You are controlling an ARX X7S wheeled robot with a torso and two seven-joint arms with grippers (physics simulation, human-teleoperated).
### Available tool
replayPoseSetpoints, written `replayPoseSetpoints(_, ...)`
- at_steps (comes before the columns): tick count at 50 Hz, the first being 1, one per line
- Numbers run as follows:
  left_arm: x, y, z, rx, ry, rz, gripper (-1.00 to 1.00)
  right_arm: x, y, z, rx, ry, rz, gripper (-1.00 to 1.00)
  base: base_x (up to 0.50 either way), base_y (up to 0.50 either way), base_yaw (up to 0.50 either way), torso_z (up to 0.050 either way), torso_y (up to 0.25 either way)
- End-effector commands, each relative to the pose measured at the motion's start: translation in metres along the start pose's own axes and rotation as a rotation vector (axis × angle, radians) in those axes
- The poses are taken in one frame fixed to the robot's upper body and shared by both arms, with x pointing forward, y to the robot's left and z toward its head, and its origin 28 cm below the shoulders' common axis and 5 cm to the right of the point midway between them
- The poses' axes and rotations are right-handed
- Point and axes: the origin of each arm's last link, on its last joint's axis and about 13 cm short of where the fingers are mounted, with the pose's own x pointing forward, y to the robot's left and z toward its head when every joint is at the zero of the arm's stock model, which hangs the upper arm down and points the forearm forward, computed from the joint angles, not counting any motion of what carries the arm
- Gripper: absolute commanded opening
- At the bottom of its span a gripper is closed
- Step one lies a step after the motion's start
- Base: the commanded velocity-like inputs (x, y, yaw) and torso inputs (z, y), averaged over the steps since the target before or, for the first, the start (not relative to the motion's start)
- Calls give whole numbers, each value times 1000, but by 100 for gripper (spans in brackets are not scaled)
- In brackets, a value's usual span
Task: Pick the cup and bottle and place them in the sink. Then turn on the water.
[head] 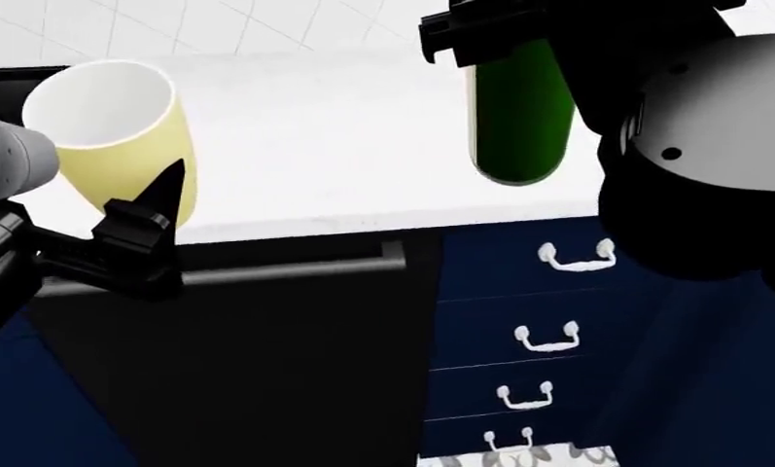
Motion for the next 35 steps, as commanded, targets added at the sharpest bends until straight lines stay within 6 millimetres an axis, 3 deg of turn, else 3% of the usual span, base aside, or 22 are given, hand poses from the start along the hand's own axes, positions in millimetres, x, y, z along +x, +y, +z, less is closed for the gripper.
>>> replayPoseSetpoints(1,-1,1,2,-11,-14,13,-100,1,-3,3,-9,-23,-23,-100,0,0,500,0,0)
replayPoseSetpoints(29,1,1,3,-13,-15,10,-100,4,-4,1,-30,-18,-48,-100,0,0,500,0,1)
replayPoseSetpoints(31,1,1,2,-12,-13,11,-100,3,-3,-2,-89,-16,-67,-100,-68,-5,0,0,0)
replayPoseSetpoints(35,1,1,2,-13,-14,10,-100,4,-3,-2,-34,-10,-56,-100,0,0,0,0,3)
